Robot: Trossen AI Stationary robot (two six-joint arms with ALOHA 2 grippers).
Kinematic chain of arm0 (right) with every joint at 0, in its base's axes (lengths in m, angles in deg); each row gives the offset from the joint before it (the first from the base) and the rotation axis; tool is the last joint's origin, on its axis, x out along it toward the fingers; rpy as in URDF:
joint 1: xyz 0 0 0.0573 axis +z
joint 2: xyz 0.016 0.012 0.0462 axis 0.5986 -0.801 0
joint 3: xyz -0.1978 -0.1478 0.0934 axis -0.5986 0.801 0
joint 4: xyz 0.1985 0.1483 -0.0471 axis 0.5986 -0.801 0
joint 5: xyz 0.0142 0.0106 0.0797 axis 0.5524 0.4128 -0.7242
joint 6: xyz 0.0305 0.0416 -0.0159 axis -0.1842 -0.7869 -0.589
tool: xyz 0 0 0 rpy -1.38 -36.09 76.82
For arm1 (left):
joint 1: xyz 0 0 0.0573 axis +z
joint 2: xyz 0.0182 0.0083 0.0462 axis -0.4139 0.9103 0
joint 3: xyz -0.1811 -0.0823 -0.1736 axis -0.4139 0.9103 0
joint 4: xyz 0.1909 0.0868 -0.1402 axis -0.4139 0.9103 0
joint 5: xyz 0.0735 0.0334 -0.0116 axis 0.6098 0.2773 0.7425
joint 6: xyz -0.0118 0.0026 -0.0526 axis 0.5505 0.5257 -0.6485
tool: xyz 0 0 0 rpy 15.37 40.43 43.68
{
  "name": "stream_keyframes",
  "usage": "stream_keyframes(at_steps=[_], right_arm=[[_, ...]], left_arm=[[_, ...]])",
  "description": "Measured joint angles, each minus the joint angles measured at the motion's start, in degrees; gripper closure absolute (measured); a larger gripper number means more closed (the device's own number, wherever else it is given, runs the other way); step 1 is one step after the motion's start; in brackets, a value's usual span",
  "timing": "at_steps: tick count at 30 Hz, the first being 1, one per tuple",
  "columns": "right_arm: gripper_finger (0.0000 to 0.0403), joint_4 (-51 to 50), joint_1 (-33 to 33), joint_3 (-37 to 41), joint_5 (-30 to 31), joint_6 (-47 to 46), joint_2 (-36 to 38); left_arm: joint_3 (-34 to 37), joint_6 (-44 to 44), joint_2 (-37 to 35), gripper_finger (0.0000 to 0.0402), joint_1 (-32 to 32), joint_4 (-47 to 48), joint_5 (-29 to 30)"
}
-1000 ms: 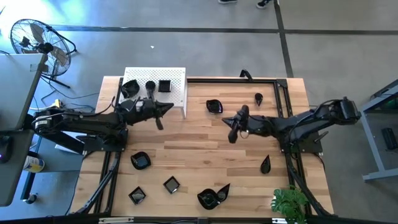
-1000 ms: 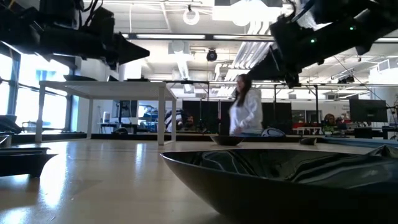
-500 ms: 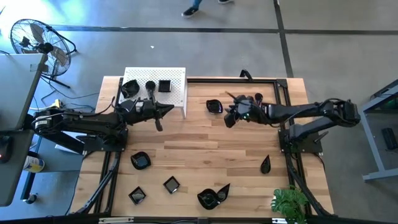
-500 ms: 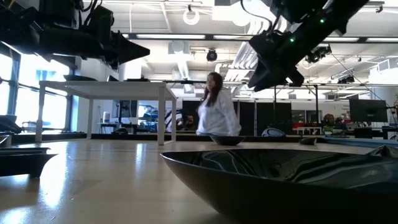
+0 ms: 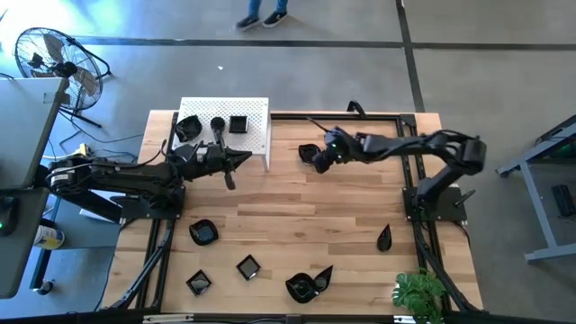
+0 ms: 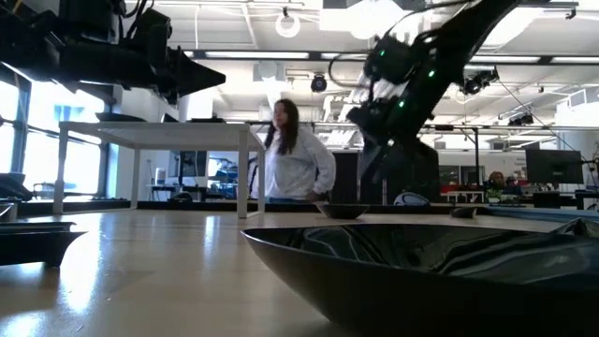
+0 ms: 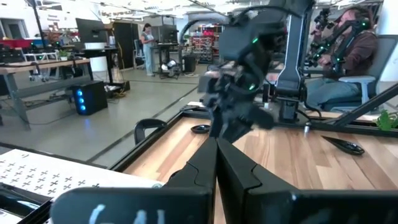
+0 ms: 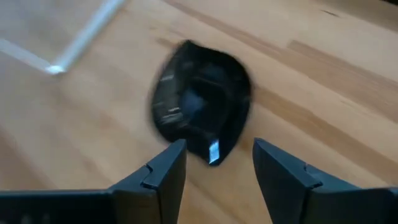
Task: Pick & Place Mini shaped plates
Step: Stack the top black leaf shaped plate on top of the stacked black leaf shaped plates on the shelf
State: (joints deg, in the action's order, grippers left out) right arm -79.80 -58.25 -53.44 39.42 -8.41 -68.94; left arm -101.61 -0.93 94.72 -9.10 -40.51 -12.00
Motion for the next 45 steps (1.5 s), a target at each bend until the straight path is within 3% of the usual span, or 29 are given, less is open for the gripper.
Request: stream_keyframes(at_steps=[8, 19, 33, 39, 45], right_arm=[[0.0252, -0.36, -4.40, -2.85, 0.29, -2.64, -9.14], [0.0298, 6.41, -5.08, -2.91, -2.26, -4.12, -13.97], [0.0395, 9.92, -3.23, -2.30, -2.68, -4.08, -14.16], [0.0394, 9.45, -1.93, -2.03, -4.99, -2.21, -12.92], [0.0393, 7.68, 2.12, -1.97, -7.66, 2.75, -6.32]], left_arm=[[-0.04, -0.44, 0.02, 0.0399, 0.02, 0.81, -1.65], [-0.06, -0.38, 0.02, 0.0399, 0.02, 1.14, -1.55], [-0.06, 0.15, 0.02, 0.0399, 0.02, 1.14, -1.51], [-0.06, 0.16, 0.02, 0.0399, 0.02, 1.14, -1.49], [-0.06, 1.28, 0.02, 0.0399, 0.02, 1.11, -1.43]])
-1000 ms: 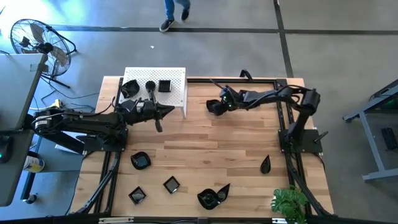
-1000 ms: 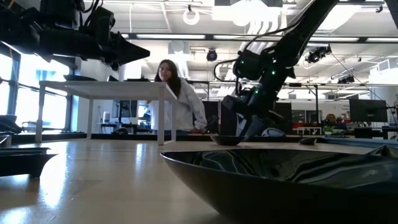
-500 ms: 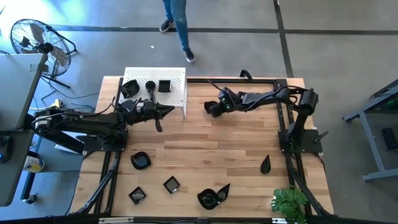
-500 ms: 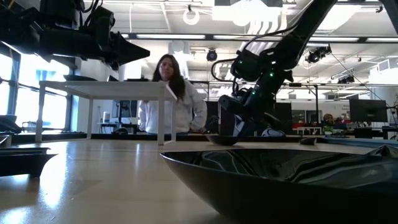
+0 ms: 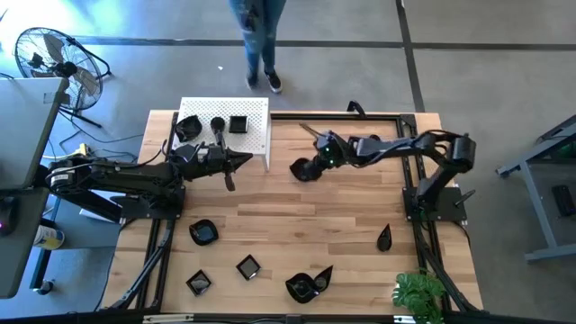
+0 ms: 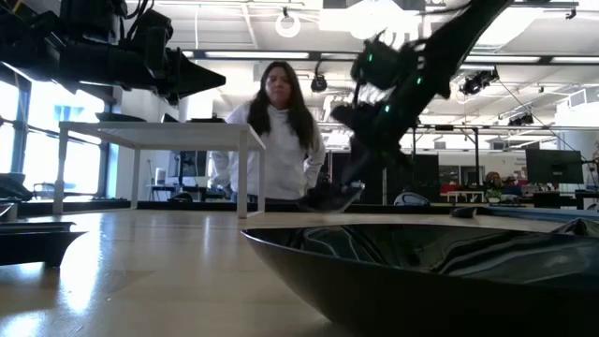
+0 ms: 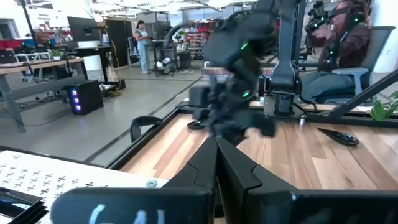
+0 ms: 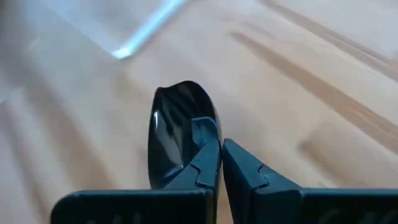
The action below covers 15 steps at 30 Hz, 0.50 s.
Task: Pick & Place Mini shaped plates
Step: Stack the top black leaf shaped plate on top of the stacked black leaf shaped plates on the shelf
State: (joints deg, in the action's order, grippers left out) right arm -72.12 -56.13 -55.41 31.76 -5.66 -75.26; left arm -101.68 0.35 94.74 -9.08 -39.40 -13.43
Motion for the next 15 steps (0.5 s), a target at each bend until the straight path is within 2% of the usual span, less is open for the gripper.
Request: stream_keyframes(at_steps=[4, 8, 15], right_arm=[[0.0393, 0.22, 6.23, 0.00, -0.30, 6.27, 3.07], [0.0393, 2.26, 12.42, -0.32, -0.41, 8.25, 3.95], [0.0394, 2.19, 18.94, -7.86, 1.39, 17.54, -1.73]], left_arm=[[0.00, -0.12, 0.00, 0.0399, 0.00, -0.01, 0.08], [0.00, -0.21, 0.00, 0.0399, 0.00, 0.00, 0.08], [0.00, 1.35, 0.00, 0.0399, 0.00, -0.66, 0.06]])
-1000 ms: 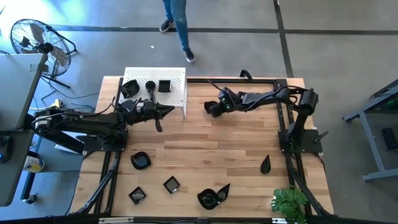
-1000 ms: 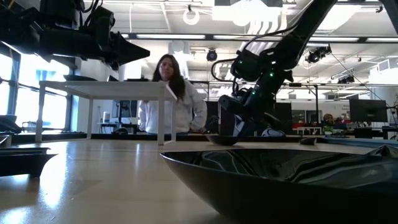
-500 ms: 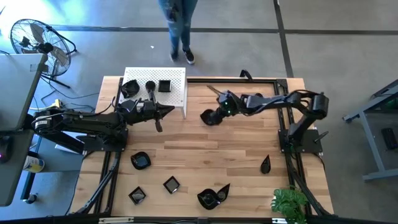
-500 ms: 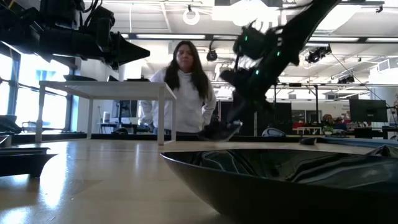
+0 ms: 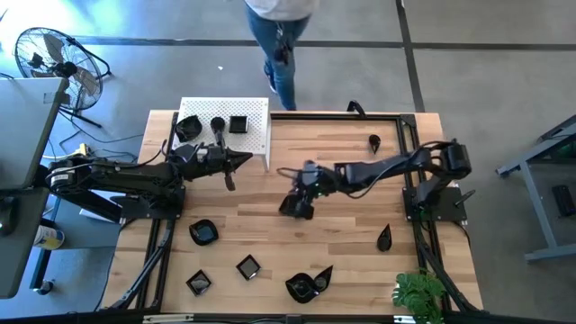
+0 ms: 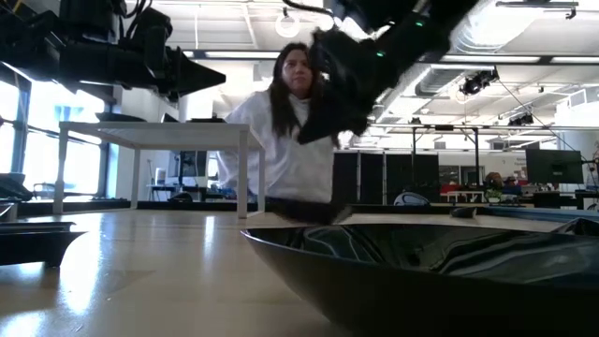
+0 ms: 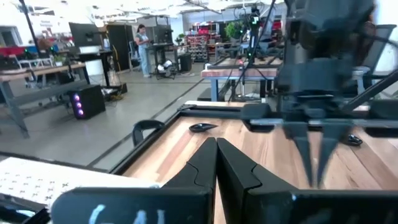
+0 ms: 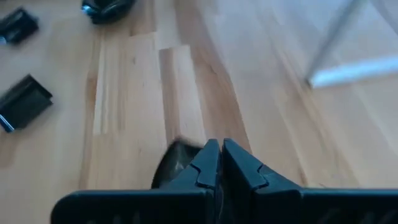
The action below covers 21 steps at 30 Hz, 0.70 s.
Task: Pick & Place Mini shaped plates
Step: Stack the top black leaf shaped plate on top of the stacked black leaf shaped plates on the shelf
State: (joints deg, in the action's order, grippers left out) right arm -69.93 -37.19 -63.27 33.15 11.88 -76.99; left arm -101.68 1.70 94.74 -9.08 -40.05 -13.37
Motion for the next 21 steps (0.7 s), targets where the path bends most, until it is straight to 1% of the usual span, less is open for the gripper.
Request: stream_keyframes(at_steps=[3, 6, 8, 11, 13, 16, 18, 21], right_arm=[[0.0394, -0.12, 0.63, -4.85, 0.11, 6.51, -4.52], [0.0394, -0.62, 0.53, -9.64, -1.72, 11.77, -9.27], [0.0394, -3.97, 0.45, -12.24, -2.67, 14.31, -11.09], [0.0394, -10.82, 0.79, -15.06, -0.46, 14.33, -10.93], [0.0393, -16.26, 1.18, -16.10, 1.92, 11.69, -9.61], [0.0383, -24.08, 1.43, -16.31, 4.44, 4.47, -7.86], [0.0368, -27.40, 1.38, -14.91, 4.75, -3.12, -6.64], [0.0338, -28.61, 1.57, -11.60, 5.45, -14.83, -5.13]], left_arm=[[0.00, 1.32, 0.00, 0.0399, 0.00, -0.51, -0.16], [0.00, 2.85, 0.00, 0.0399, 0.00, -1.05, -0.24], [0.00, 3.20, 0.00, 0.0399, -0.01, -1.05, -0.26], [0.00, 3.38, 0.00, 0.0399, 0.00, -1.05, -0.23], [0.00, 3.43, 0.00, 0.0399, 0.00, -1.07, -0.35], [0.00, 3.45, 0.00, 0.0399, 0.00, -1.05, -0.37], [0.00, 3.46, 0.00, 0.0399, 0.00, -1.05, -0.37], [0.00, 3.49, 0.00, 0.0399, -0.01, -1.05, -0.36]])
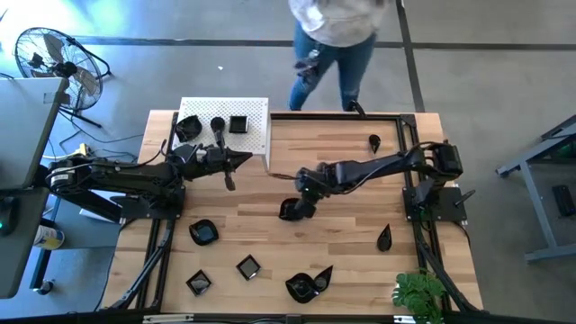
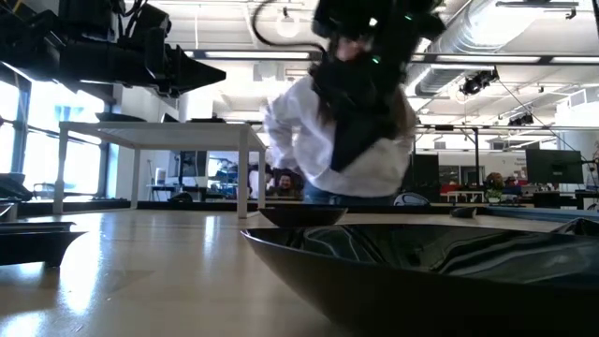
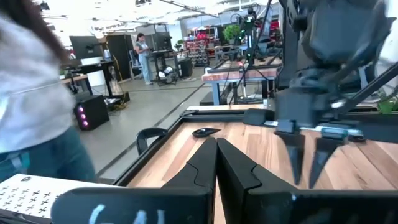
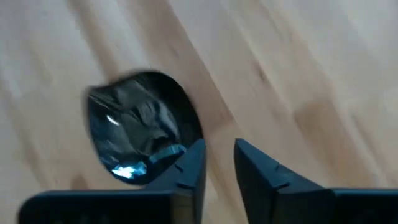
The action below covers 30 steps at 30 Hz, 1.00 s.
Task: Pick & Place Mini shaped plates
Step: Stack the top black leaf shaped plate on top of the stacked black leaf shaped plates on the shelf
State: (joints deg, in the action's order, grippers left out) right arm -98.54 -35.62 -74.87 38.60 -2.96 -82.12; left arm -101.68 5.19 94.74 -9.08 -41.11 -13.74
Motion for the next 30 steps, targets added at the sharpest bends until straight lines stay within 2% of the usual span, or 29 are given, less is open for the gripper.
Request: stream_keyframes(at_steps=[6, 11, 15, 20, 30], right_arm=[[0.0287, 8.02, 2.51, 8.89, -0.28, -17.67, 1.04], [0.0281, 20.18, 3.71, 15.13, -2.34, -27.41, 1.04], [0.0294, 23.23, 4.29, 17.22, -0.32, -30.97, 0.99], [0.0323, 30.19, 4.54, 19.23, -0.58, -32.27, 0.52], [0.0379, 31.15, 4.52, 19.48, -0.54, -32.07, 0.40]], left_arm=[[0.00, 0.00, 0.00, 0.0399, 0.01, -0.01, 0.01], [0.00, 0.00, 0.00, 0.0399, 0.01, -0.02, 0.02], [0.00, 0.02, -0.01, 0.0399, 0.01, -0.61, 0.28], [0.00, 0.02, 0.00, 0.0399, 0.00, -0.52, 0.39], [0.00, 0.00, 0.00, 0.0399, 0.00, -0.45, 0.36]])
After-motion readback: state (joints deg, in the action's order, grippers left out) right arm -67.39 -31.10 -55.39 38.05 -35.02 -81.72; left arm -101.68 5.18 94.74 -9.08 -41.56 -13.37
